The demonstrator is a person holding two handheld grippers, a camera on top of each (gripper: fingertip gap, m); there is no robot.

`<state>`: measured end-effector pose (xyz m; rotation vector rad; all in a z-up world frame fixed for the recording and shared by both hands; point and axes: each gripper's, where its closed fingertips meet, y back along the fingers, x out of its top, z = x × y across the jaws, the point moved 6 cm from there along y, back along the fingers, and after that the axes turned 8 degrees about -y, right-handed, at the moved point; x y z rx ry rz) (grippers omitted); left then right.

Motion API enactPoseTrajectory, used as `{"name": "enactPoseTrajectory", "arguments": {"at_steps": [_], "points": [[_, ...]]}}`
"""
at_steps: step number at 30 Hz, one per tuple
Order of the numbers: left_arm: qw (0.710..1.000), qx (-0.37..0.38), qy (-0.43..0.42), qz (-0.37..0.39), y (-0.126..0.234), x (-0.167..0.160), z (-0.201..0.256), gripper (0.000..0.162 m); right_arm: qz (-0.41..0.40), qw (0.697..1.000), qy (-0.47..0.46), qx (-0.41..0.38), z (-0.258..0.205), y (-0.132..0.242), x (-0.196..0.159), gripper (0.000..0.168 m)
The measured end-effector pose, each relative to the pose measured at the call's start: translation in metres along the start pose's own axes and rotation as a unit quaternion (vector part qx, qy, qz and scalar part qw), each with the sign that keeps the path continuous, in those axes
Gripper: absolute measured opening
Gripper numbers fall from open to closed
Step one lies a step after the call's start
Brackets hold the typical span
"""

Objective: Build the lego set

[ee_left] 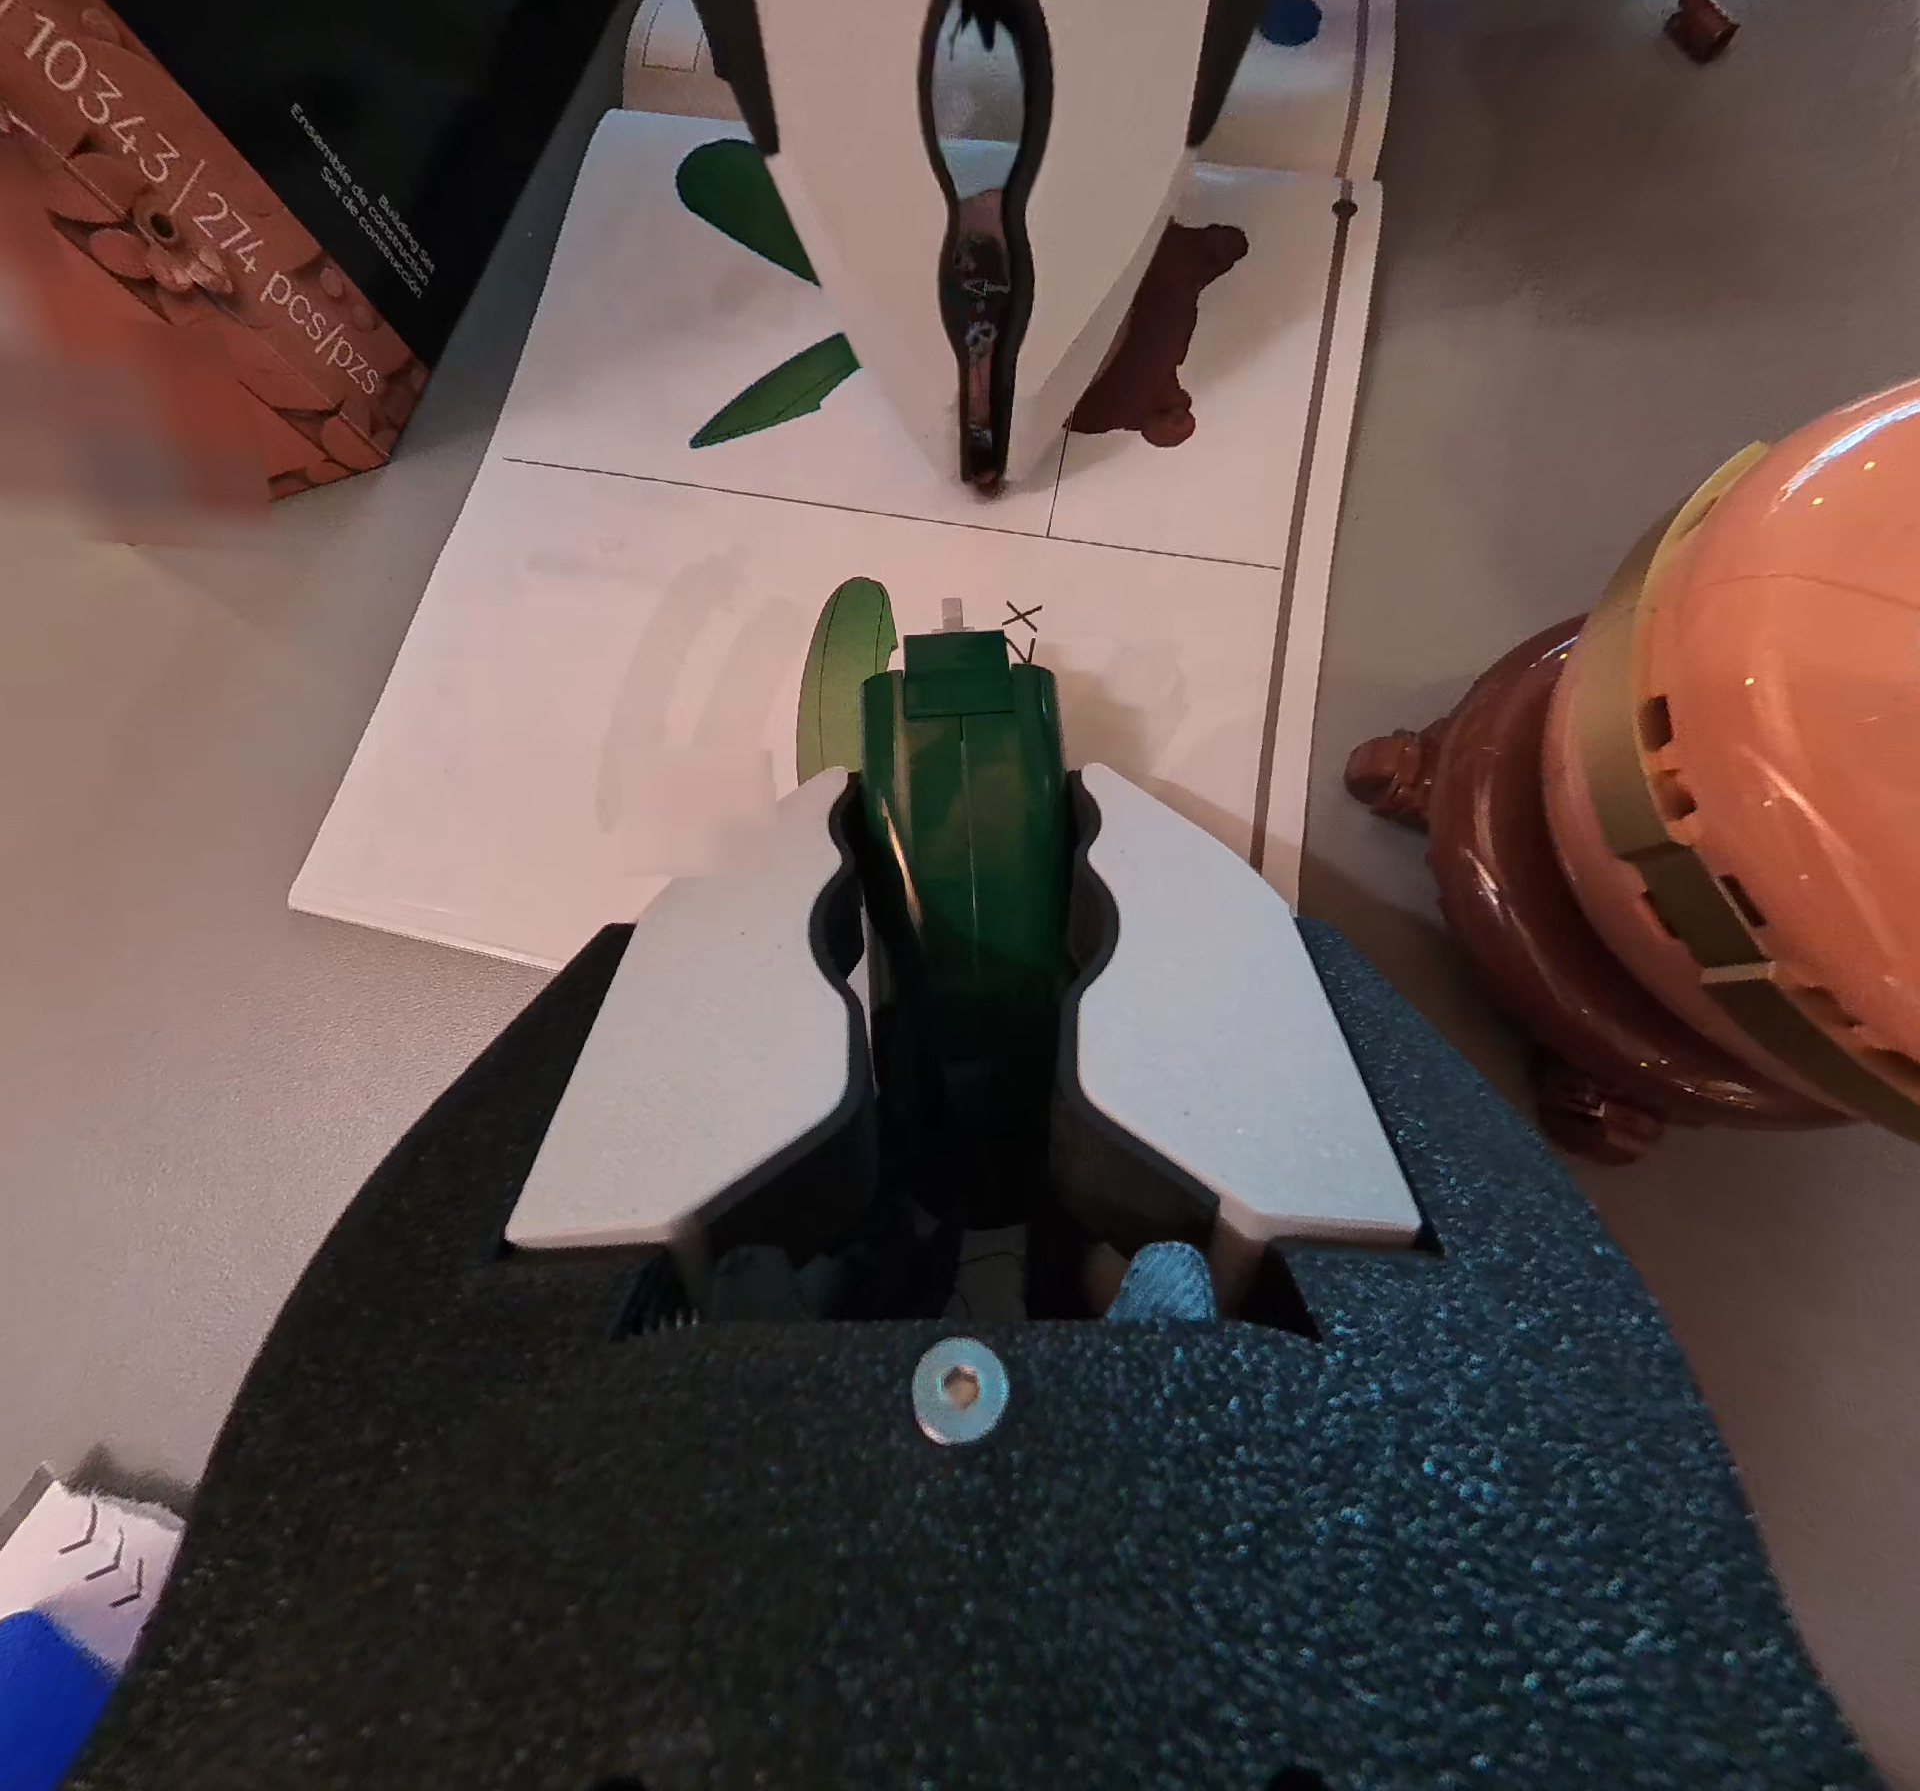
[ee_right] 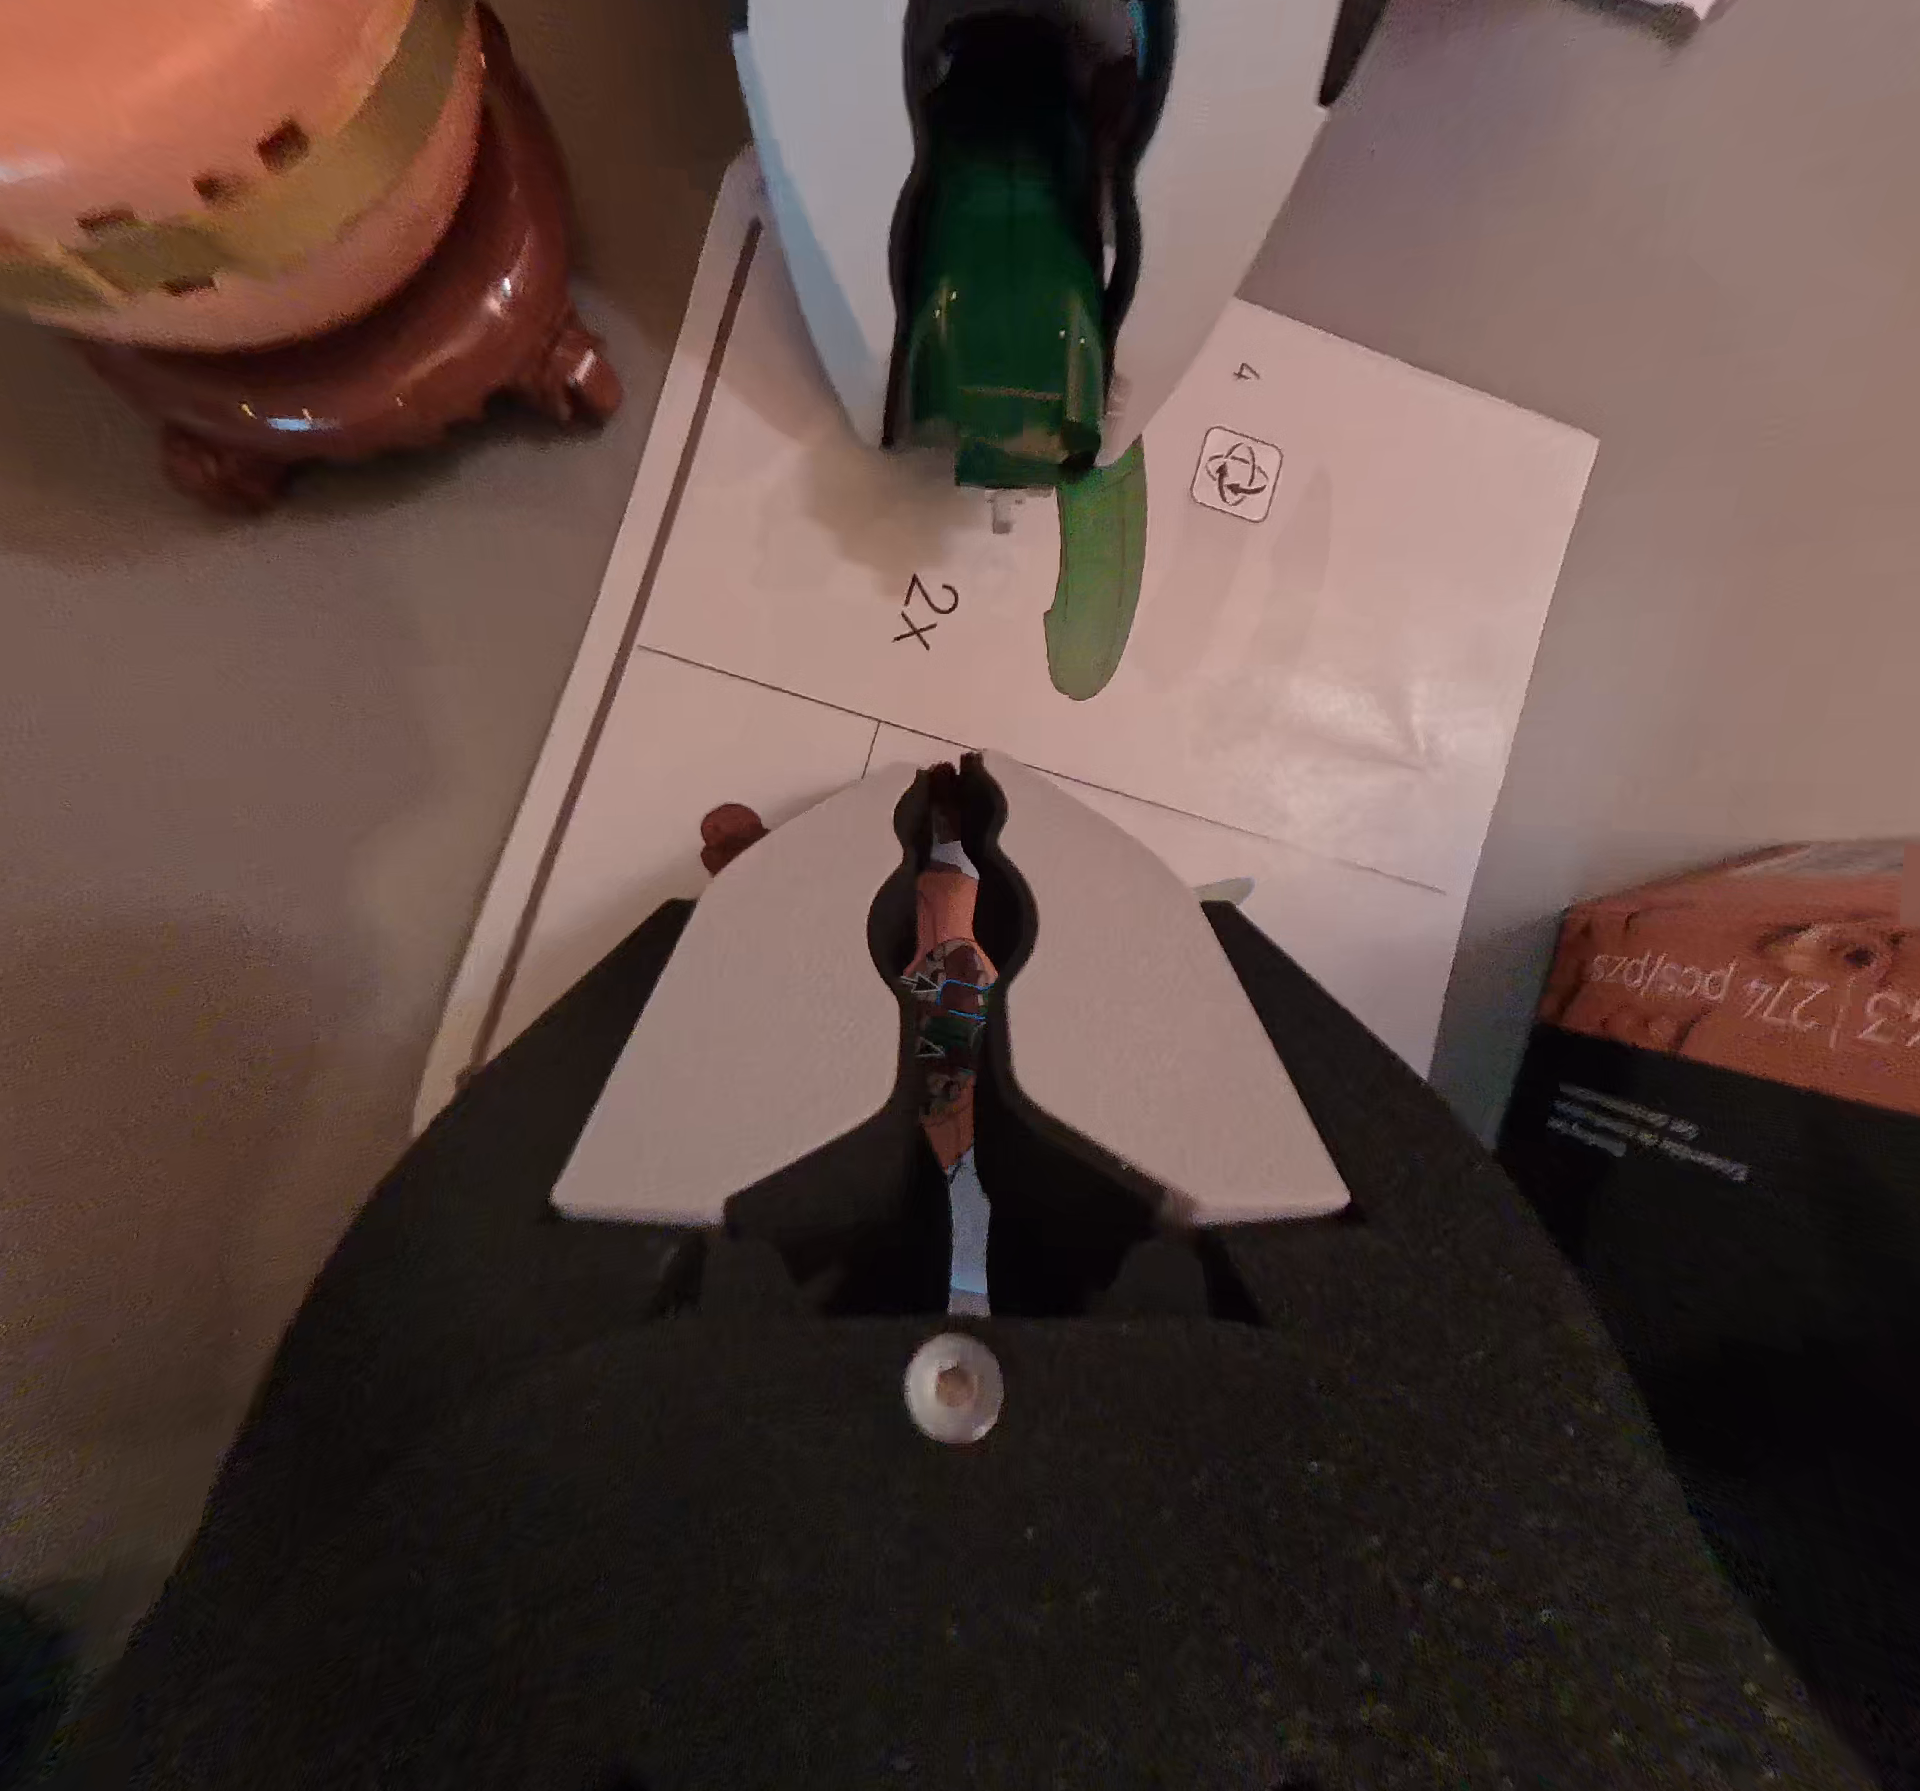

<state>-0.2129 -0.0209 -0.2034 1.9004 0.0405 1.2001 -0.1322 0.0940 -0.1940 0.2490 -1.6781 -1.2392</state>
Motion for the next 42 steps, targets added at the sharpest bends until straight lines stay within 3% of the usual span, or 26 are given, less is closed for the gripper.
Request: {"name": "enactPoseTrajectory", "arguments": {"at_steps": [8,25,42], "points": [[1.000,-0.001,-0.004,-0.005,0.001,0.000,0.002,0.035,-0.015,1.000,-0.021,-0.005,-0.003,0.007,-0.003,0.019],[1.000,-0.002,-0.009,-0.002,0.001,0.000,0.002,0.035,0.010,0.997,0.076,0.010,0.016,-0.007,0.010,0.009],[1.000,-0.003,-0.008,-0.001,0.001,0.000,0.002,0.035,-0.011,0.995,0.093,0.024,0.024,-0.016,0.015,0.007]]}}
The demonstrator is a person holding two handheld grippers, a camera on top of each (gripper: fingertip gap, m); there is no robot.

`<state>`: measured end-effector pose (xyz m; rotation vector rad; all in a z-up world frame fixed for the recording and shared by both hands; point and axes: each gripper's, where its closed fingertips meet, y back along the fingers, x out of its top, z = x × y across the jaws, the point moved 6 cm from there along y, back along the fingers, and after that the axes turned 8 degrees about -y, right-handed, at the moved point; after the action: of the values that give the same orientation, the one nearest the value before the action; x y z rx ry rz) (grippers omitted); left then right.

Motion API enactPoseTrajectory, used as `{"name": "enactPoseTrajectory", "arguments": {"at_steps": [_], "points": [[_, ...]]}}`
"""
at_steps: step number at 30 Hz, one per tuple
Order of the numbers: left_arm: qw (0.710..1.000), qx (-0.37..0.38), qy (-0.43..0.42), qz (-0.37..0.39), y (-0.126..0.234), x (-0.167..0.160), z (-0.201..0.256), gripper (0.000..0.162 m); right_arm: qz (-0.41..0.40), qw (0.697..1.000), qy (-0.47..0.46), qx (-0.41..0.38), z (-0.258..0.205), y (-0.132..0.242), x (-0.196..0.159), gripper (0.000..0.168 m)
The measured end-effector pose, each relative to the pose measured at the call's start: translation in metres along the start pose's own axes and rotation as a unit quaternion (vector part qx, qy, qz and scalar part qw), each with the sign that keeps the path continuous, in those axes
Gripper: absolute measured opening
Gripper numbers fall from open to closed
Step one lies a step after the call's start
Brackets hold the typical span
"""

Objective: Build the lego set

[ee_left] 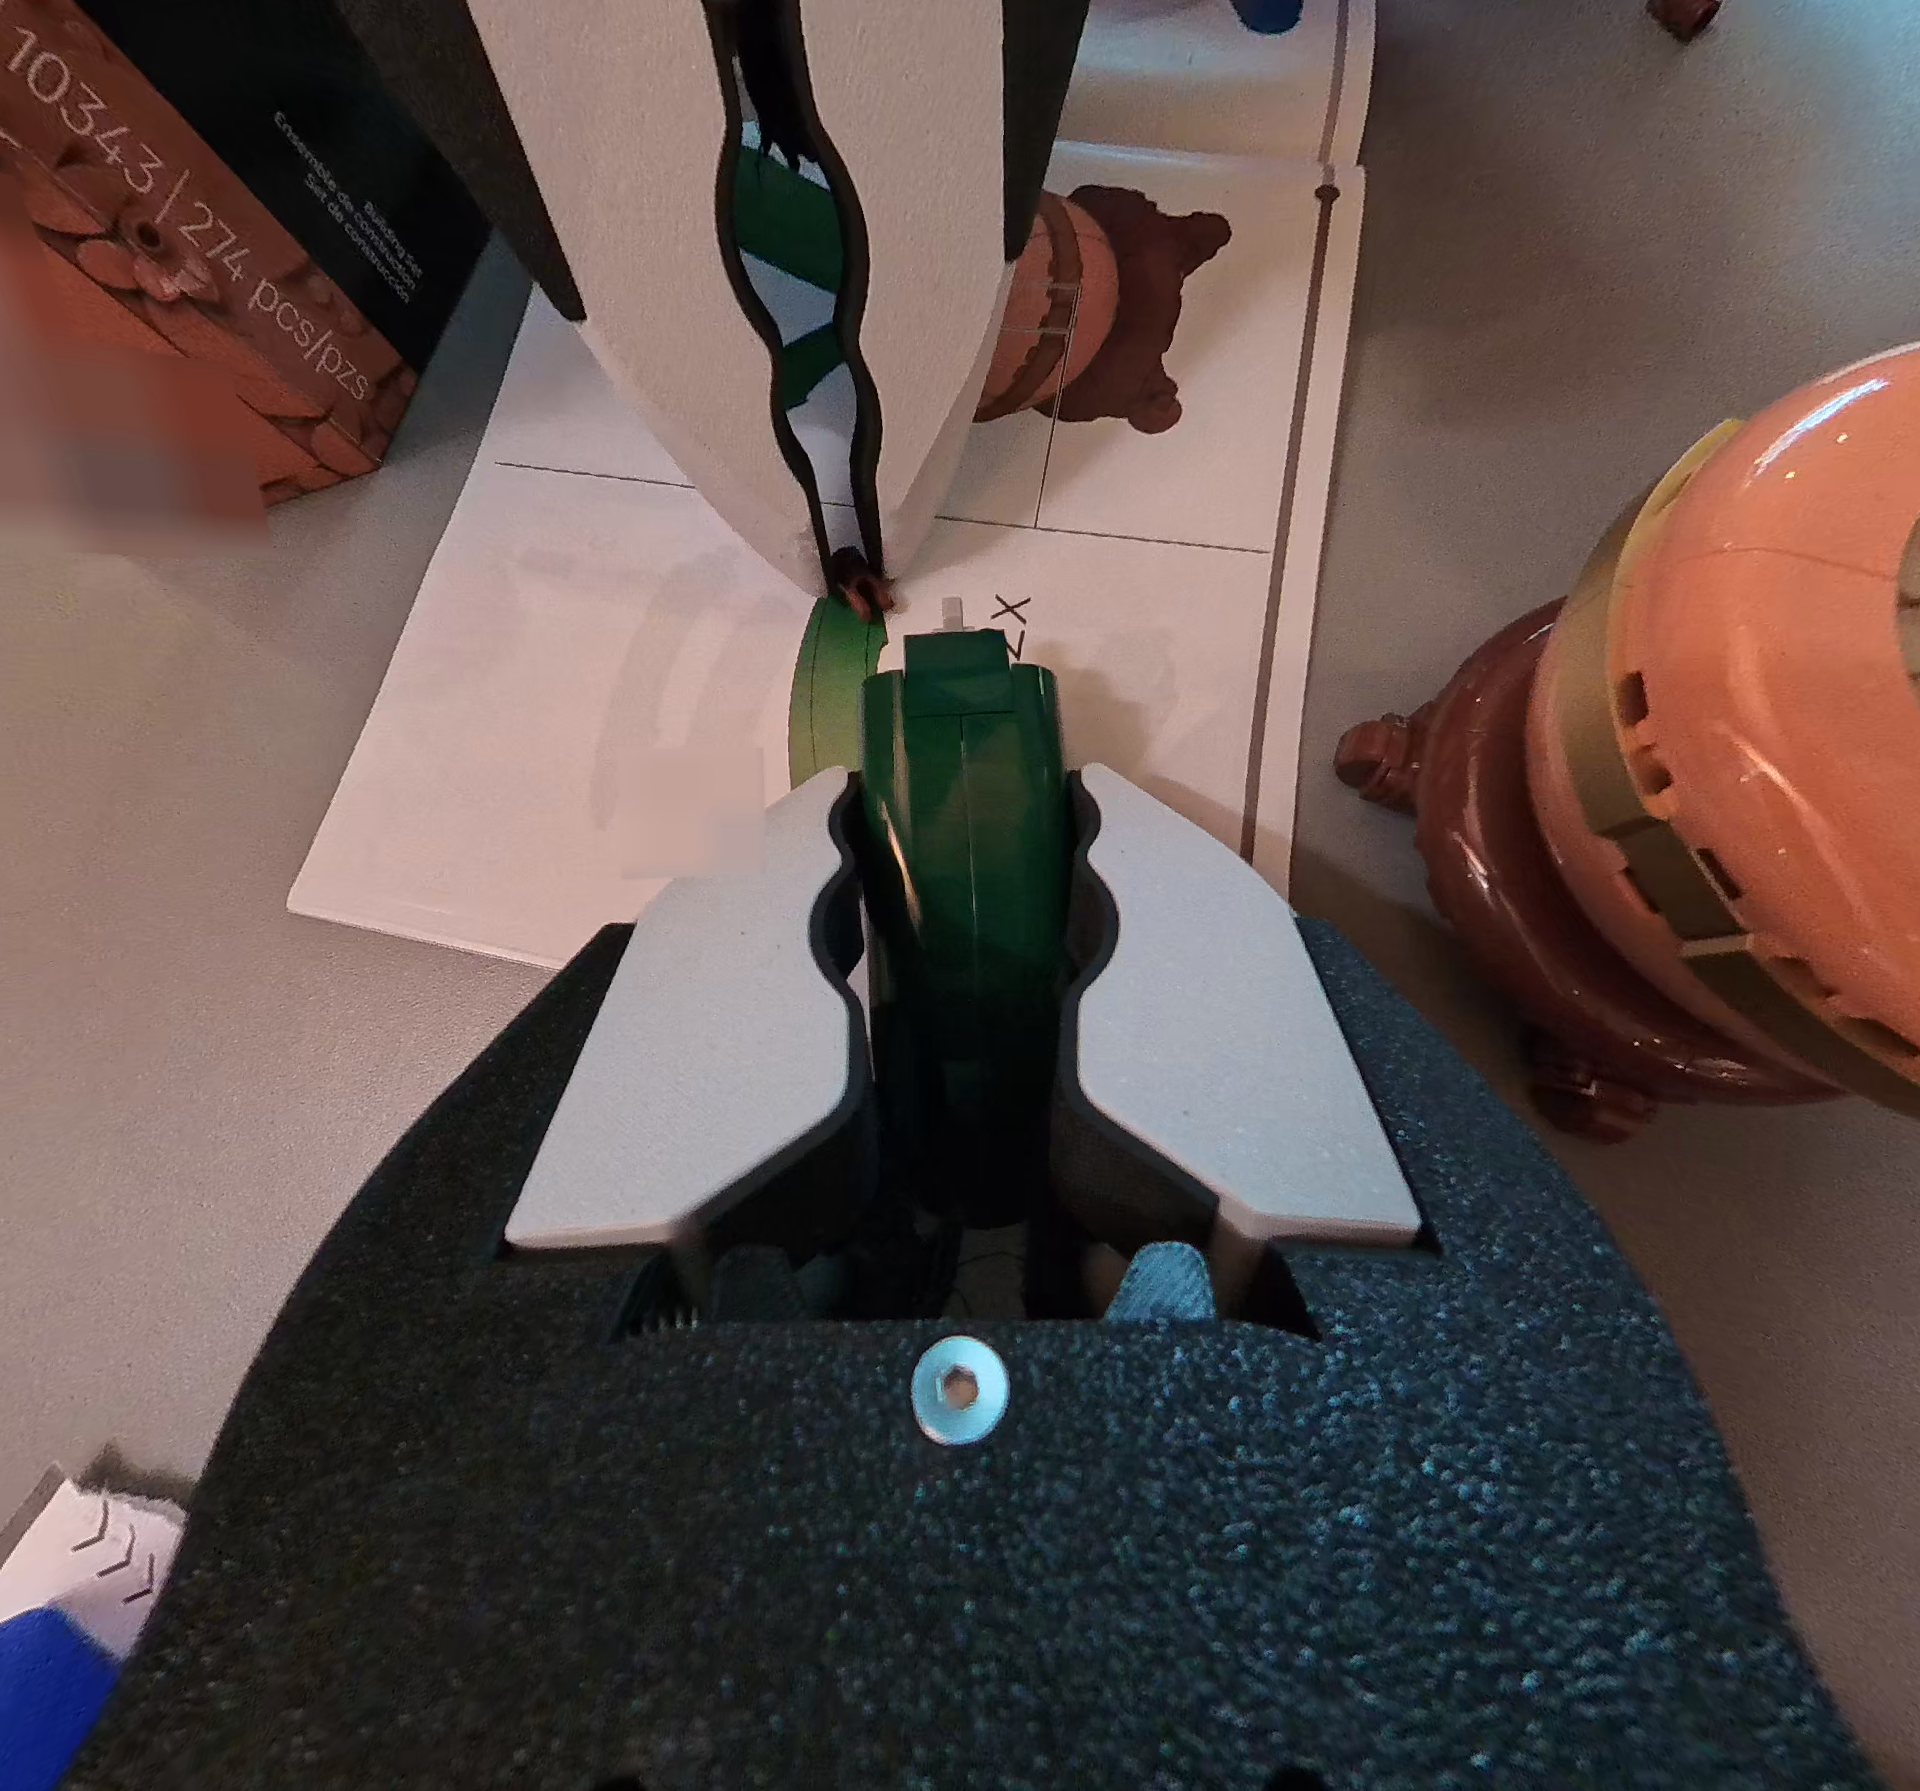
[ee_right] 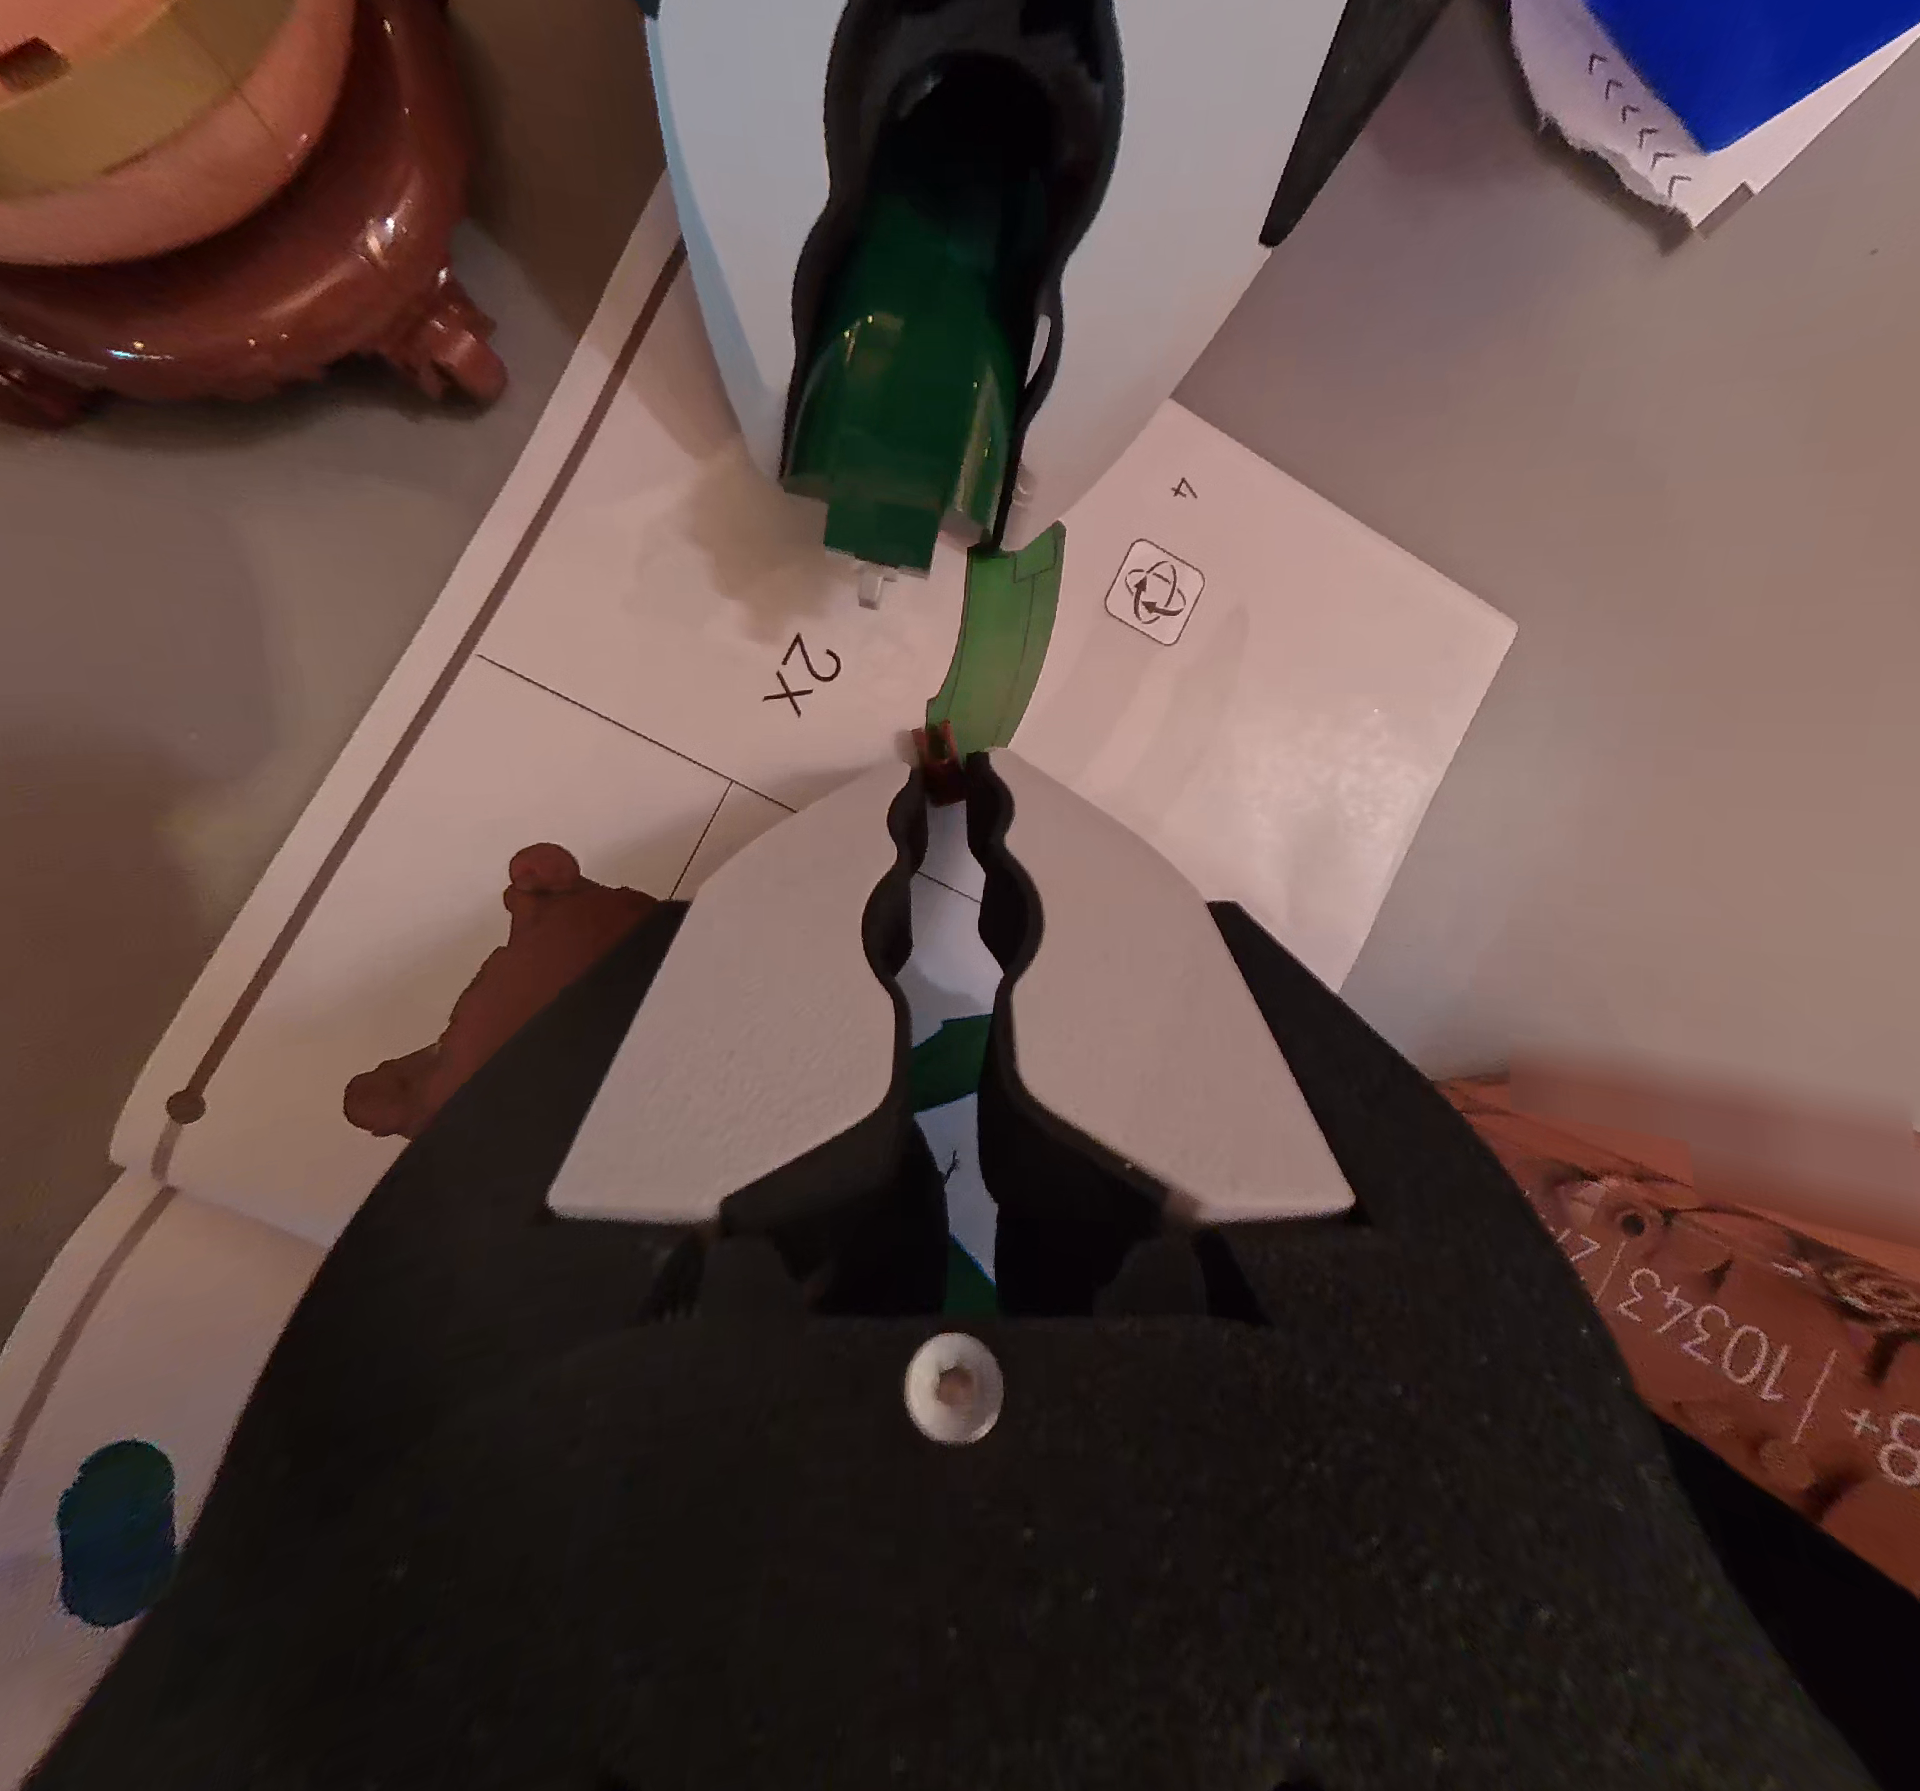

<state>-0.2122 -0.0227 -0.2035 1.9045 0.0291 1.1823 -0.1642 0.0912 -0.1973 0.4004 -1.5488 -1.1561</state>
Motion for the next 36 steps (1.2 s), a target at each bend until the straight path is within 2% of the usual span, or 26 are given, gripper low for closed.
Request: {"name": "enactPoseTrajectory", "arguments": {"at_steps": [6,11,19,21,36], "points": [[1.000,0.001,0.000,0.000,0.000,0.000,0.000,0.035,0.002,1.000,-0.022,0.005,0.001,0.000,-0.001,0.006],[0.999,0.039,-0.003,-0.015,0.000,0.002,-0.003,0.035,0.034,0.992,-0.118,-0.011,-0.005,0.013,0.007,0.006],[0.999,0.042,0.015,-0.008,-0.002,0.002,-0.004,0.035,0.045,0.985,-0.161,-0.051,-0.014,0.009,0.009,0.006],[0.999,0.041,0.016,-0.008,-0.002,0.002,-0.004,0.035,0.063,0.983,-0.162,-0.054,-0.014,0.011,0.012,0.006],[0.999,0.038,0.016,-0.004,-0.002,0.002,-0.004,0.035,0.043,0.988,-0.137,-0.061,-0.013,0.016,0.017,0.006]]}}
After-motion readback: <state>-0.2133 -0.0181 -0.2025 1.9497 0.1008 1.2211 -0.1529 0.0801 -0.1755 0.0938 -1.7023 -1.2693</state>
